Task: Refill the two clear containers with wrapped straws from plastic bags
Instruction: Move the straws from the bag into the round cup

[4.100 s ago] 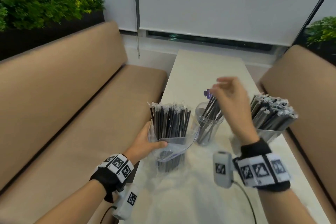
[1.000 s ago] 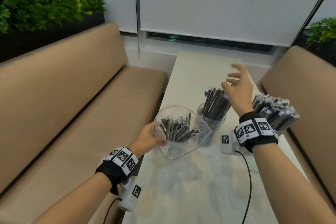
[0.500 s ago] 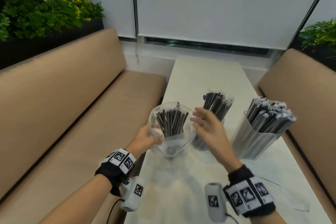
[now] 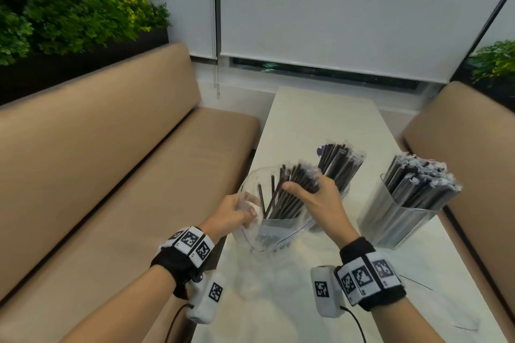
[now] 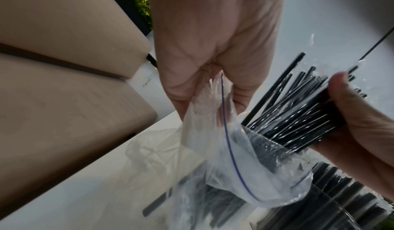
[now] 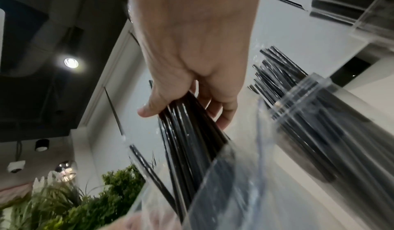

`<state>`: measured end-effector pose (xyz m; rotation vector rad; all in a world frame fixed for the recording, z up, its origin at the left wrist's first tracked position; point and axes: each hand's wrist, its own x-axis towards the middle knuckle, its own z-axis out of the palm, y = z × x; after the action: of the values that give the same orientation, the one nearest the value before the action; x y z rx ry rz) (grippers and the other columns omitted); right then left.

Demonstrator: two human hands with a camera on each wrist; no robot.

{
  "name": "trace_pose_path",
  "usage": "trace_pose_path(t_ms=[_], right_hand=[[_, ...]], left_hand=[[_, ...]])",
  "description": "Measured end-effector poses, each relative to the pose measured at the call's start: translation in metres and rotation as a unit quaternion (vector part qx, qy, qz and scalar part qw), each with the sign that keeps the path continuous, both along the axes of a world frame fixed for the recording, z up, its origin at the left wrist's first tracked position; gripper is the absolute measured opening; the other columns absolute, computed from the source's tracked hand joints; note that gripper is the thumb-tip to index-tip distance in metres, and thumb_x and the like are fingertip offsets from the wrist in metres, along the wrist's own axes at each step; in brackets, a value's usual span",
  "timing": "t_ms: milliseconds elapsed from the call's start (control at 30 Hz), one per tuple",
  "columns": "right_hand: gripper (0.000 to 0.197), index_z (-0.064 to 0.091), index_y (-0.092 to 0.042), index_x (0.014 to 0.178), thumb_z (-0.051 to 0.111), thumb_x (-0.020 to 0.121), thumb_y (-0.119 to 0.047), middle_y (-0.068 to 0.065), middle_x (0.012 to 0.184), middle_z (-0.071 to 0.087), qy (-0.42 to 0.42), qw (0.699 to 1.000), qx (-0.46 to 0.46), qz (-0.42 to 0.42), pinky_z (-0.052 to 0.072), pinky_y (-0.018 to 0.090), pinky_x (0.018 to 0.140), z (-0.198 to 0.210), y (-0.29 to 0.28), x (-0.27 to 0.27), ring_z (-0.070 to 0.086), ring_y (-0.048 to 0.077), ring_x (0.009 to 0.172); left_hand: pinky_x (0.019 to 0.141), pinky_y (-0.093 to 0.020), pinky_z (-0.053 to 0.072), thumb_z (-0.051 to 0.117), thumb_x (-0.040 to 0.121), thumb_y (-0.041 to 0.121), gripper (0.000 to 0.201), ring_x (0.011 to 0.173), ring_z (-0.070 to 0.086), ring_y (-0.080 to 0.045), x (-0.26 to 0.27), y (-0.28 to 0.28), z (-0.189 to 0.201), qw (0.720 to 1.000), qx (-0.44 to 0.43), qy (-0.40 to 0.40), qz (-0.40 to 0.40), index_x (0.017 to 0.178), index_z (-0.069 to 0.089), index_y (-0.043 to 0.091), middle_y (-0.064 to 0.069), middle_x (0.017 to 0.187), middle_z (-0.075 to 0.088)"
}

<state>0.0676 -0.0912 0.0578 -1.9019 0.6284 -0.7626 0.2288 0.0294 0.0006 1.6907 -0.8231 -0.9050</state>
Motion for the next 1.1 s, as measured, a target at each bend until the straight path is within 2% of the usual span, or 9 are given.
trace_pose_path(t_ms=[100, 233, 367, 467, 667, 800, 900, 1000, 1100], right_hand=[[0.071, 0.065, -0.016, 0.121, 0.070, 0.071, -0.067, -0.001, 0.117, 0.072, -0.011, 1.000, -0.011, -0.018, 0.050, 0.043, 0.101, 0.019, -0.010, -0.002, 0.066, 0.013, 0.111], [0.012, 0.072, -0.023, 0.093, 0.072, 0.084, -0.030, 0.001, 0.089, 0.076, -0.075, 0.996, -0.008, -0.057, 0.058, 0.040, 0.082, 0.050, -0.020, -0.003, 0.073, 0.018, 0.085], [0.007, 0.069, -0.015, 0.086, 0.069, 0.087, -0.022, 0.012, 0.085, 0.073, -0.098, 0.992, 0.016, -0.078, 0.057, 0.039, 0.077, 0.067, -0.028, -0.007, 0.070, 0.023, 0.080], [0.012, 0.070, -0.011, 0.093, 0.068, 0.089, -0.022, 0.009, 0.090, 0.074, -0.073, 0.995, 0.028, -0.060, 0.057, 0.035, 0.078, 0.065, -0.032, -0.010, 0.072, 0.021, 0.082], [0.019, 0.070, -0.010, 0.100, 0.068, 0.087, -0.024, 0.013, 0.095, 0.075, -0.009, 0.998, 0.048, -0.049, 0.056, 0.047, 0.089, 0.044, -0.034, -0.009, 0.072, 0.027, 0.088], [0.006, 0.069, -0.016, 0.088, 0.066, 0.088, -0.021, 0.013, 0.093, 0.075, -0.019, 0.996, 0.057, -0.060, 0.054, 0.054, 0.090, 0.048, -0.036, -0.007, 0.071, 0.028, 0.090], [0.012, 0.071, -0.011, 0.086, 0.064, 0.088, -0.020, 0.020, 0.096, 0.074, -0.020, 0.996, 0.073, -0.047, 0.051, 0.057, 0.094, 0.047, -0.040, -0.005, 0.070, 0.036, 0.095], [0.020, 0.071, -0.007, 0.099, 0.064, 0.089, -0.024, 0.012, 0.100, 0.077, -0.017, 0.994, 0.108, -0.011, 0.050, 0.052, 0.099, 0.035, -0.037, -0.004, 0.072, 0.026, 0.098], [0.055, 0.068, -0.009, 0.111, 0.066, 0.082, -0.056, 0.006, 0.111, 0.075, -0.033, 0.986, 0.160, 0.009, 0.046, 0.048, 0.105, 0.020, -0.033, -0.003, 0.069, 0.020, 0.108]], left_hand=[[0.055, -0.019, 0.050, 0.049, 0.082, -0.019, 0.036, 0.069, 0.060, -0.017, -0.003, -0.002, 0.002, 1.000, -0.003, 0.010, -0.011, 0.087, 0.062, 0.014, -0.006, 0.071, 0.057], [0.062, -0.016, 0.051, 0.058, 0.084, -0.009, 0.031, 0.078, 0.062, -0.017, -0.004, -0.009, 0.006, 0.999, 0.013, 0.007, -0.040, 0.090, 0.062, 0.021, -0.002, 0.078, 0.062], [0.074, -0.026, 0.045, 0.071, 0.075, 0.017, 0.022, 0.087, 0.056, -0.014, 0.001, -0.015, 0.005, 0.993, 0.070, -0.077, -0.056, 0.087, 0.062, 0.033, 0.007, 0.088, 0.057], [0.064, -0.025, 0.045, 0.074, 0.079, 0.024, 0.023, 0.081, 0.053, -0.013, 0.003, -0.015, 0.012, 0.983, 0.117, -0.118, -0.084, 0.097, 0.061, 0.028, 0.005, 0.095, 0.053], [0.054, -0.026, 0.054, 0.069, 0.085, 0.011, 0.016, 0.066, 0.059, -0.012, 0.005, -0.015, 0.027, 0.986, 0.143, -0.053, -0.069, 0.093, 0.061, 0.021, 0.001, 0.082, 0.059], [0.058, -0.030, 0.059, 0.064, 0.087, 0.001, 0.016, 0.064, 0.058, -0.014, 0.001, -0.019, 0.030, 0.994, 0.092, 0.005, -0.054, 0.099, 0.063, 0.012, -0.005, 0.084, 0.059], [0.055, -0.025, 0.058, 0.062, 0.087, -0.002, 0.020, 0.068, 0.063, -0.017, -0.003, -0.024, 0.034, 0.997, 0.042, 0.049, -0.040, 0.106, 0.064, 0.005, -0.011, 0.088, 0.062], [0.056, -0.025, 0.059, 0.062, 0.087, -0.002, 0.014, 0.059, 0.059, -0.017, -0.007, -0.028, 0.039, 0.995, 0.015, 0.092, -0.021, 0.096, 0.063, 0.009, -0.012, 0.085, 0.062], [0.064, -0.030, 0.060, 0.061, 0.089, 0.000, 0.013, 0.052, 0.059, -0.015, -0.007, -0.028, 0.038, 0.989, 0.002, 0.149, -0.019, 0.095, 0.061, 0.012, -0.008, 0.080, 0.062]])
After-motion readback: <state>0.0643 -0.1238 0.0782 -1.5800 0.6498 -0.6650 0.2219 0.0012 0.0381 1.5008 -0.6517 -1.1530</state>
